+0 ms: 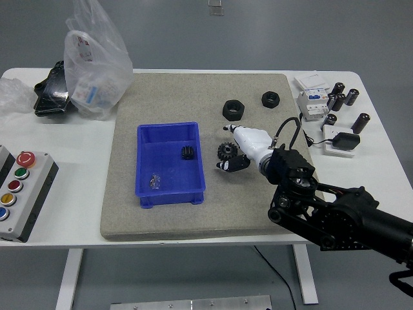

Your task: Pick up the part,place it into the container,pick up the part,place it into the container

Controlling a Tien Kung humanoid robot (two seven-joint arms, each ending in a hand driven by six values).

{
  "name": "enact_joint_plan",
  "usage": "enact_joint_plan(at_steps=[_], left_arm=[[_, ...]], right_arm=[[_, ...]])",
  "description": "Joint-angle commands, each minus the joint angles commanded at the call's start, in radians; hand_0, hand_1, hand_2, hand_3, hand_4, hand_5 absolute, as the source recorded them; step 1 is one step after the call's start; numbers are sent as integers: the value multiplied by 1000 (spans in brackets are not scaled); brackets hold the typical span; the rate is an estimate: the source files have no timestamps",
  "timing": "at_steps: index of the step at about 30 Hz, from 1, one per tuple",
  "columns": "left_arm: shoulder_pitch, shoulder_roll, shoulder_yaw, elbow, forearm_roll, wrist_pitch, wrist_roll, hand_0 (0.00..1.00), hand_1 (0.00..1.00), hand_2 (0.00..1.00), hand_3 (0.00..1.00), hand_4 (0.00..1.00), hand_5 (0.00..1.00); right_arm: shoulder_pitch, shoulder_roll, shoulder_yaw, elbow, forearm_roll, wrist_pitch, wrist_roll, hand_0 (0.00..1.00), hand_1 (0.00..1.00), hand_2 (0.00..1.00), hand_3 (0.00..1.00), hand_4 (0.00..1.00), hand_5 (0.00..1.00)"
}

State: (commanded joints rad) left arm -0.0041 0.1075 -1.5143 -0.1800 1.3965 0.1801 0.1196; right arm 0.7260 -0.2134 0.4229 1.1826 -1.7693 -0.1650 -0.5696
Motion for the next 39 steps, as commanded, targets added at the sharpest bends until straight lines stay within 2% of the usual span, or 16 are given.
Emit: enact_joint_plan(at_steps=[6, 7, 12, 13, 18, 19, 27, 32, 36, 37, 39], left_arm=[[-1, -1, 4, 0, -3, -1, 0, 638, 638, 588, 624, 710, 278], [-2, -1, 5, 0, -4, -1, 0, 638, 638, 589, 624, 710, 279], [-2, -1, 7, 0, -5, -2, -1, 638, 638, 589, 624, 710, 279], [-2, -1, 8, 0, -6, -2, -1, 638, 638, 589, 625, 710, 278], [0, -2, 9, 0, -11, -5, -5, 638, 638, 589, 625, 710, 278], [0, -2, 9, 0, -12, -6, -6, 638, 638, 589, 625, 709, 278], [-1, -2, 11, 0, -17, -8, -10, 638, 638, 590, 625, 710, 281], [2, -3, 7, 0, -14, -7, -7, 638, 638, 590, 625, 711, 282], [3, -3, 7, 0, -13, -7, -6, 638, 638, 590, 625, 711, 282], [3, -3, 7, 0, -14, -7, -6, 638, 638, 590, 624, 715, 294], [2, -3, 8, 0, -14, -7, -6, 638, 638, 590, 624, 715, 294]], right_arm=[[15, 17, -23, -46, 0, -1, -7, 273, 634, 925, 934, 925, 406], [16, 20, -28, -51, 3, -6, -6, 256, 556, 710, 715, 699, 245], [16, 30, -47, -72, 10, -29, -2, 256, 556, 710, 715, 699, 245], [16, 30, -51, -77, 11, -29, -1, 252, 508, 578, 637, 576, 138], [11, 30, -58, -85, 12, -51, 7, 252, 508, 578, 637, 576, 138], [11, 30, -58, -85, 10, -59, 9, 252, 479, 484, 525, 437, 15], [4, 12, -14, -49, -15, -102, 20, 250, 482, 470, 507, 436, 2], [6, -12, 43, 37, -50, -123, 16, 255, 483, 471, 507, 446, 2], [12, -16, 45, 120, -70, -132, 32, 255, 483, 471, 507, 446, 2], [14, -13, 37, 141, -75, -130, 43, 357, 563, 615, 654, 419, 220], [18, -7, 19, 174, -87, -126, 62, 357, 563, 615, 654, 419, 220]])
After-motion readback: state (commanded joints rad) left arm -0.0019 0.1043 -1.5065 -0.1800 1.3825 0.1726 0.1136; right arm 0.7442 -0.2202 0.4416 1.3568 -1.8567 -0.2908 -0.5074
